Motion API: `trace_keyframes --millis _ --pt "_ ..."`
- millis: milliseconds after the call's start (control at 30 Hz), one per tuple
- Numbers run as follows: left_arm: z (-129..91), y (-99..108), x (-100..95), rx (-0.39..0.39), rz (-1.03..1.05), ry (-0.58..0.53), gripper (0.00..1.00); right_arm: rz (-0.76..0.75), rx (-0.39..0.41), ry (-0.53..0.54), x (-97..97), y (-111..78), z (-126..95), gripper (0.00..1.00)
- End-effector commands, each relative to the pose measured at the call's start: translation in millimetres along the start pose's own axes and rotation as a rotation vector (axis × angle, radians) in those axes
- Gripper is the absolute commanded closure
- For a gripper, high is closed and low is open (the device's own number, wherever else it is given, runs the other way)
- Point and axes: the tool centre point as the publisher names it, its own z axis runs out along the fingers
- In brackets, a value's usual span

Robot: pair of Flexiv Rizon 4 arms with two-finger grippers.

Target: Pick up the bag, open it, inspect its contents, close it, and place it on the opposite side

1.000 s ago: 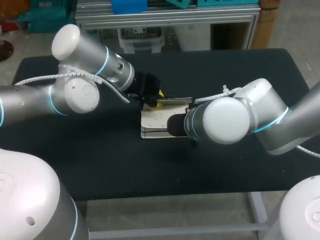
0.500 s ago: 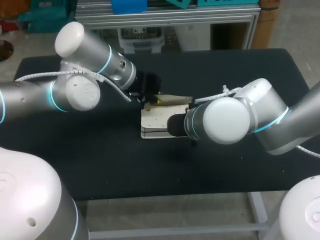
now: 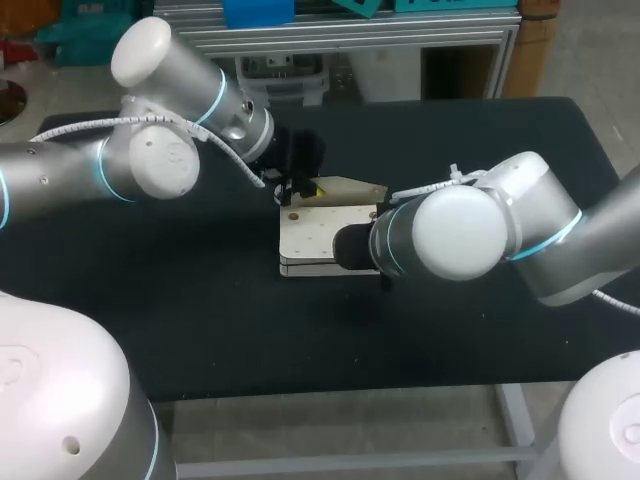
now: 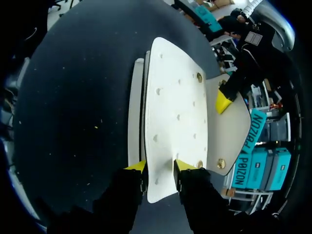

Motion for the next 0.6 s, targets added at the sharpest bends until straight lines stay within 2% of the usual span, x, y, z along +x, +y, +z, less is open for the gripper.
trace_keyframes --millis 33,333,400,433,467,500,600 --pt "-10 -2 1.9 0.005 -0.026 -0.030 1.00 0.004 -0.025 0.004 -6.7 -3.5 -25 0.00" --pt "-32 -12 -11.0 0.004 -0.078 -0.052 1.00 -0.004 -0.057 -0.047 -16.7 -4.5 -59 0.00" --pt "-36 -14 -12.4 0.001 -0.085 -0.054 1.00 -0.005 -0.053 -0.059 -19.3 -6.2 -63 0.24" --pt "-38 -15 -13.0 0.001 -0.088 -0.054 1.00 -0.006 -0.054 -0.066 -20.6 -7.2 -65 0.64" --pt "-40 -17 -13.1 0.003 -0.090 -0.050 1.00 -0.007 -0.049 -0.072 -21.9 -7.8 -66 0.96" --pt "-42 -18 -13.2 0.002 -0.090 -0.050 1.00 -0.010 -0.049 -0.078 -23.1 -8.4 -68 1.00" --pt "-48 -22 -12.8 -0.003 -0.090 -0.052 1.00 -0.016 -0.047 -0.095 -26.6 -10.2 -72 1.00"
